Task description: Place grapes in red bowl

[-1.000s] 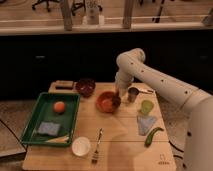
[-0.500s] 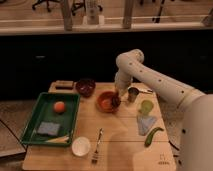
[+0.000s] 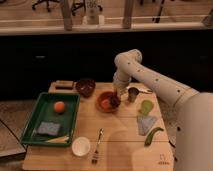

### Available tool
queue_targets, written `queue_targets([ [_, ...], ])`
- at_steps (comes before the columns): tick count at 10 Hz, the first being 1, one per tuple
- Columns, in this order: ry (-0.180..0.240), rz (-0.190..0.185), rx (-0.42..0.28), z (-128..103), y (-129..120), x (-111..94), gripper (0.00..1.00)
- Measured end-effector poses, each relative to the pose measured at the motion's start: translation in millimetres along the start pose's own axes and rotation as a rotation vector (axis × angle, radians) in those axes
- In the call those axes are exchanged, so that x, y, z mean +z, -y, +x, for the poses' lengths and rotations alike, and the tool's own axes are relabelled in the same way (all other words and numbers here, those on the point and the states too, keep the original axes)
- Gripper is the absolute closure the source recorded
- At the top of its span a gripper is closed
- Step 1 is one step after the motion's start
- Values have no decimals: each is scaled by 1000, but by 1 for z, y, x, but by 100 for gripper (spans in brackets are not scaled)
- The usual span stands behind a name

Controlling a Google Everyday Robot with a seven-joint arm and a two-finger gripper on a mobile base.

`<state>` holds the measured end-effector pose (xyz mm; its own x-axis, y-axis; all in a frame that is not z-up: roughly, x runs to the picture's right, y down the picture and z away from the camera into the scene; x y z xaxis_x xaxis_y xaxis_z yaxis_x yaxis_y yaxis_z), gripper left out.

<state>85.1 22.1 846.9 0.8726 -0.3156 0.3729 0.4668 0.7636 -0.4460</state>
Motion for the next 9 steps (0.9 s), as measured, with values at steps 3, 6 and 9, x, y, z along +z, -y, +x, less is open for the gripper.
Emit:
queue_targets([
  [3, 2, -3, 2, 4, 2, 3, 97],
  [6, 4, -2, 1, 4, 5, 6, 97],
  [9, 5, -7, 2, 7, 6, 8, 96],
])
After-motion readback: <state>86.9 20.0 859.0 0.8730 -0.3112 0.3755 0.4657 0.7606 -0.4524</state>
